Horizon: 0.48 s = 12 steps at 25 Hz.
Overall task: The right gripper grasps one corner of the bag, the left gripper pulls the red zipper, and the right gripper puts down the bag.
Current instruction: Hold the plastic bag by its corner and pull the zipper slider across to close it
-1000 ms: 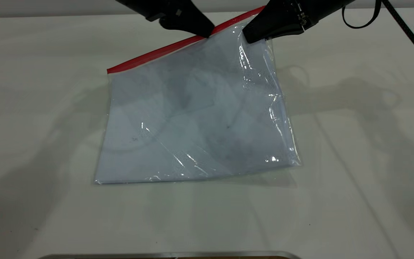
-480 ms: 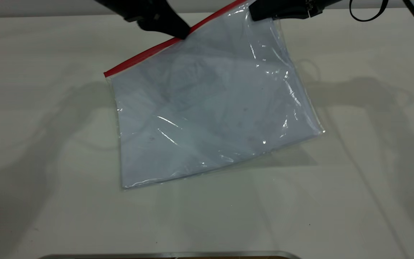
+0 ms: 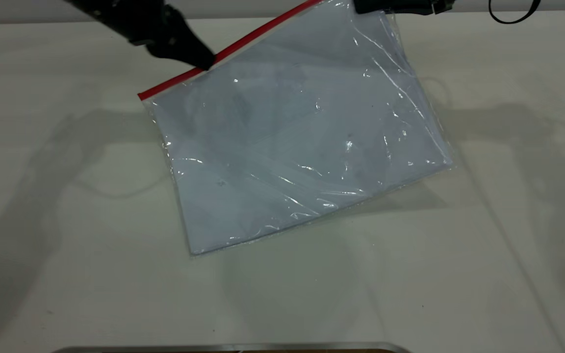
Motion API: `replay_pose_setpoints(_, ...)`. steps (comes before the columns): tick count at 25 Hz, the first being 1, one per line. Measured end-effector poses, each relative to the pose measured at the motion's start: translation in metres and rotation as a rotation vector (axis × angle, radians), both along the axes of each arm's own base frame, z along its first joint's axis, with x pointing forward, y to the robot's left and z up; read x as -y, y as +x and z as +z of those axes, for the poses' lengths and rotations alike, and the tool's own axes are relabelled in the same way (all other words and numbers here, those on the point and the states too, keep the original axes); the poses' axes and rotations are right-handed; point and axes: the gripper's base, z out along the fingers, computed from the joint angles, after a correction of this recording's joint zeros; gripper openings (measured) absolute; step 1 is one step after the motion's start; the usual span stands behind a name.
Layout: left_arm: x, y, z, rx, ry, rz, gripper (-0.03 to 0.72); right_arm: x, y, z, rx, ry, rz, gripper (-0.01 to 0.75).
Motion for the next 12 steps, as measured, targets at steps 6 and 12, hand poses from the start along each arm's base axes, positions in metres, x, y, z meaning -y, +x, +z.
replay_pose_setpoints(6,-0.028,0.001,-0.006,-0.047,0.063,0.050,0.061,0.006,0.002,0.001,0.000,0.011,-0.020,0.036)
replay_pose_setpoints(12,-0.047,0.002,-0.008,-0.082,0.100,0.090,0.065,0.007,0.002,0.001,0.001,0.017,-0.025,0.036)
